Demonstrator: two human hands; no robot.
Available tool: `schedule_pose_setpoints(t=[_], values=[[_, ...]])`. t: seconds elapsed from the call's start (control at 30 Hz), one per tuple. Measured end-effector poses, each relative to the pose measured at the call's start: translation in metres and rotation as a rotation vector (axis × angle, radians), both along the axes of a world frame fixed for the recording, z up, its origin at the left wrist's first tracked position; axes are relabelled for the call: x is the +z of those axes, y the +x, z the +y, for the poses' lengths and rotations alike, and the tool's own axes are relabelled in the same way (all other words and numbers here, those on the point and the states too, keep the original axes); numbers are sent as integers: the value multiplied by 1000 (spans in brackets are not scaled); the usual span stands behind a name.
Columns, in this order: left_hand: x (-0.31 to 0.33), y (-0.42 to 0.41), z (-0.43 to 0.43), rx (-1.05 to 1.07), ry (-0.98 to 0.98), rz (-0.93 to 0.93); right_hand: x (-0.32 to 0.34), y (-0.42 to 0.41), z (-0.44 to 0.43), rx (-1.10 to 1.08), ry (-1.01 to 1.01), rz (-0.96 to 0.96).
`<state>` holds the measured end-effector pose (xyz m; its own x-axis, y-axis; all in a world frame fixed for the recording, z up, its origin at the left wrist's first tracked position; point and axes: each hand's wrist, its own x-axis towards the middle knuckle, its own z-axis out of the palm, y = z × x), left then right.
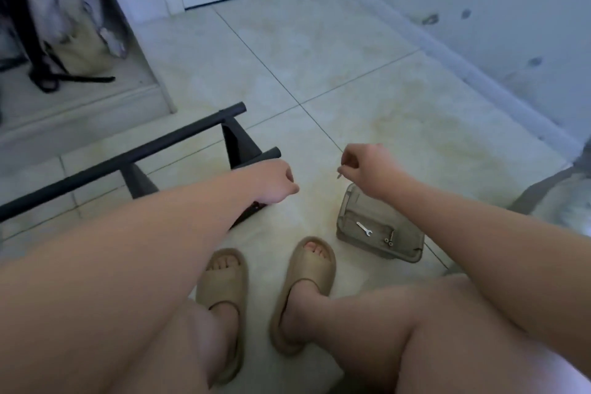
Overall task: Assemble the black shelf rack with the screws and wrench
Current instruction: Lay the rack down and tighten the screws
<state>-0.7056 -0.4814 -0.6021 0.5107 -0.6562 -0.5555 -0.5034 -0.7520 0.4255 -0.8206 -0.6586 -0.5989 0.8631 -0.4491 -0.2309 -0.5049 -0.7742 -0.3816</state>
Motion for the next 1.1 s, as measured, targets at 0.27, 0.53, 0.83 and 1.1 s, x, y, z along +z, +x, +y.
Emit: schedule_pose_setpoints(t=[0.27,0.53,0.83,1.1], values=[[9,34,57,266,-76,-49,31,36,72,33,192,-157],[-33,91,55,601,-155,152,5,86,62,-59,307,-129],[-65,100,21,665,-227,493,-25,115,54,31,398,-15],[-80,96,19,704,-289,434,-39,110,51,72,419,-1]])
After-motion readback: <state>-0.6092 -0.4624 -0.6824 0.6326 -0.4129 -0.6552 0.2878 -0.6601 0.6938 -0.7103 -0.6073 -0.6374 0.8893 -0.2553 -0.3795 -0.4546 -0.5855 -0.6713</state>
